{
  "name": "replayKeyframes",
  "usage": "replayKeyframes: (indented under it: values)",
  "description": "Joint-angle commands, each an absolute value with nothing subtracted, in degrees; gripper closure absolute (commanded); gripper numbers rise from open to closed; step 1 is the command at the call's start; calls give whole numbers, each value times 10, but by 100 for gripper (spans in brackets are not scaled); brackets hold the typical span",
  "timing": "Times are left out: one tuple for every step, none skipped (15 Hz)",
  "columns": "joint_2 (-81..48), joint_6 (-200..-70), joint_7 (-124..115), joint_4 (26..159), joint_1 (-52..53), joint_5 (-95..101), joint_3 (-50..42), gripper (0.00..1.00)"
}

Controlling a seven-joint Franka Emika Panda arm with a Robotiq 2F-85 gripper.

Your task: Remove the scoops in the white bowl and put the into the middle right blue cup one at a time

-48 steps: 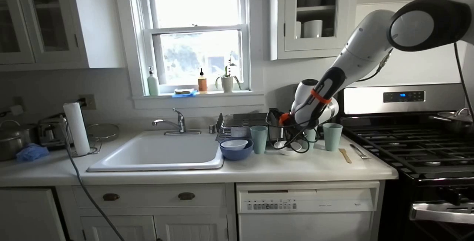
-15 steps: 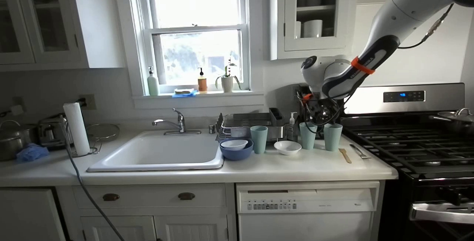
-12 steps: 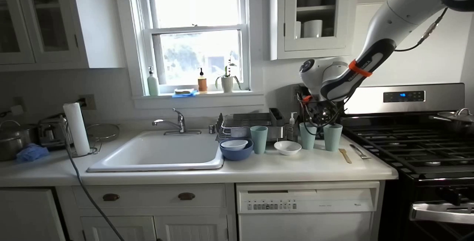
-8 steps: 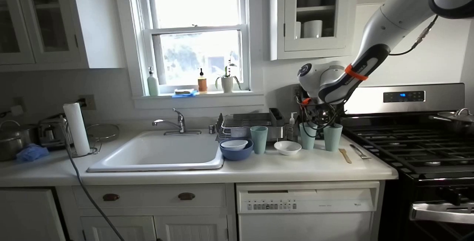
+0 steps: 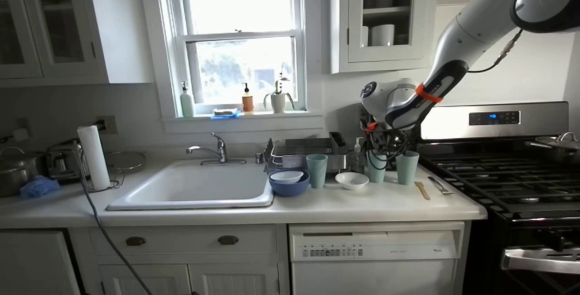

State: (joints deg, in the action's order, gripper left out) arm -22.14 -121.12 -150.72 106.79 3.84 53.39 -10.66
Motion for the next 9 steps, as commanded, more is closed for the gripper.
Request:
replayKeyframes:
  values:
    - [-205, -1207, -1510, 1064, 28, 543, -92, 36]
    - [-200, -1211, -1505, 1065, 26, 539, -90, 30]
    - [-199, -1206, -1505, 1064, 27, 541, -90, 29]
    - [-200, -1205, -1504, 1063, 26, 540, -89, 20]
    - [-201, -1202, -1504, 1062, 25, 537, -89, 21]
    - [-201, -1201, -1502, 1062, 24, 534, -89, 22]
    - [-202, -1200, -1504, 1062, 23, 535, -89, 22]
    - [-202, -1201, -1503, 1062, 22, 534, -89, 24]
    - [-197, -1209, -1497, 1067, 19, 531, -87, 26]
